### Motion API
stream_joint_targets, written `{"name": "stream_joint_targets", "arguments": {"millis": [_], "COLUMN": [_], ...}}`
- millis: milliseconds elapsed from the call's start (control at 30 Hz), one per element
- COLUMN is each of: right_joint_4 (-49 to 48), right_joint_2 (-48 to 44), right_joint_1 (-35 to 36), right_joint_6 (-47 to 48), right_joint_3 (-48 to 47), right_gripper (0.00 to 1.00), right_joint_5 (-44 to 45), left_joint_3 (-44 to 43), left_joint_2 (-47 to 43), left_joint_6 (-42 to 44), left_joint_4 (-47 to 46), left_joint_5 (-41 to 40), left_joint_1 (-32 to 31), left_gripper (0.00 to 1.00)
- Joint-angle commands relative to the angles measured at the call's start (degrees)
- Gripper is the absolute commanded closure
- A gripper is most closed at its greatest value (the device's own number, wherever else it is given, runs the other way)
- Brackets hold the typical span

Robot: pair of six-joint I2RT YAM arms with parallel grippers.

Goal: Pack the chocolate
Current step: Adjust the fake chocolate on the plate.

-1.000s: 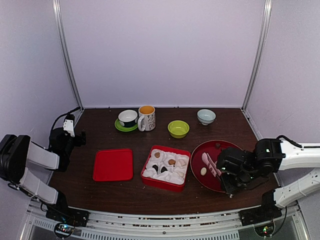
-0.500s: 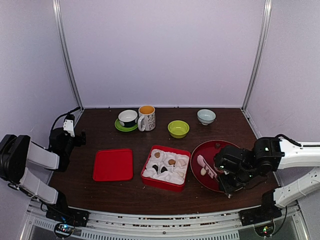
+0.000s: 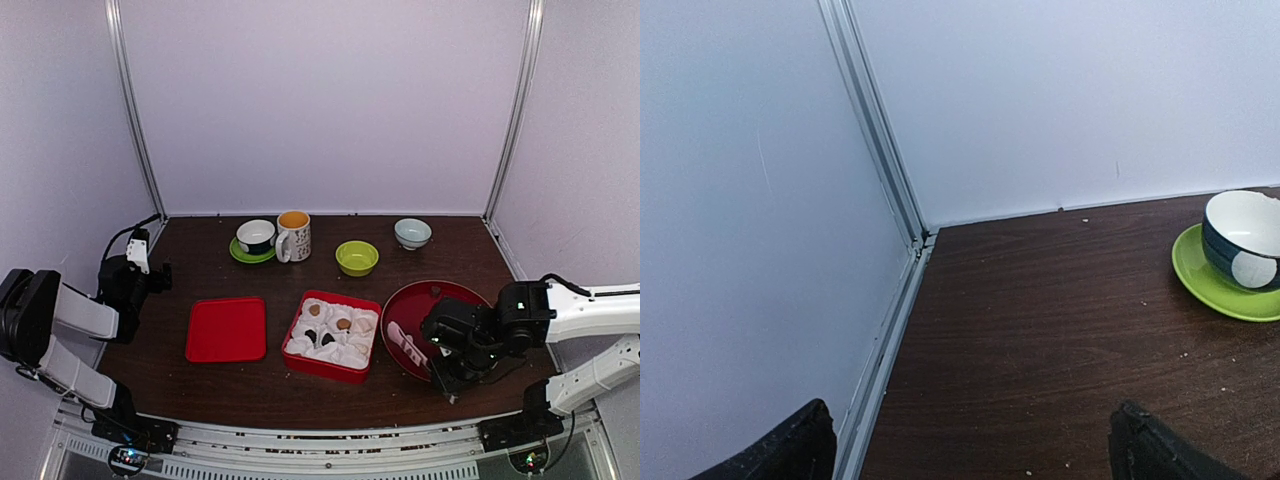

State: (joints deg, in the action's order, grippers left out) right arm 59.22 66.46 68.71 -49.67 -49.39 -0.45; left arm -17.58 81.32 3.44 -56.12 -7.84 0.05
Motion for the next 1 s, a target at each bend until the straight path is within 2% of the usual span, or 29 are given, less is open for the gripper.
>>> {"name": "stream_joint_targets", "arguments": {"millis": [0, 200, 600, 967], "right_joint_4": [-0.84, -0.54, 6.15, 8.33], "right_joint_2": [0.25, 0.38, -1.40, -5.03], "right_joint_1": [-0.29, -0.24, -3.01, -3.14], "right_joint_6": [-0.95, -2.18, -6.18, -0.83], "right_joint_3": [2.46, 4.44, 6.27, -0.49], "right_gripper": [0.86, 0.86, 0.87, 0.85], "right_joint_5": [-1.43, -1.42, 5.42, 7.78], "left_joint_3": [-0.61, -0.63, -0.62, -0.61], "left_joint_2": [0.33, 0.30, 0.33, 0.28], "left_joint_6": [-0.22, -0.20, -0.19, -0.21], "left_joint_4": [-3.35, -3.27, -3.28, -3.29], "left_joint_5": [0.49, 0.45, 0.45, 0.45], "left_joint_1": [0.56, 0.54, 0.56, 0.56], "left_gripper": [0.02, 0.02, 0.02, 0.02]}}
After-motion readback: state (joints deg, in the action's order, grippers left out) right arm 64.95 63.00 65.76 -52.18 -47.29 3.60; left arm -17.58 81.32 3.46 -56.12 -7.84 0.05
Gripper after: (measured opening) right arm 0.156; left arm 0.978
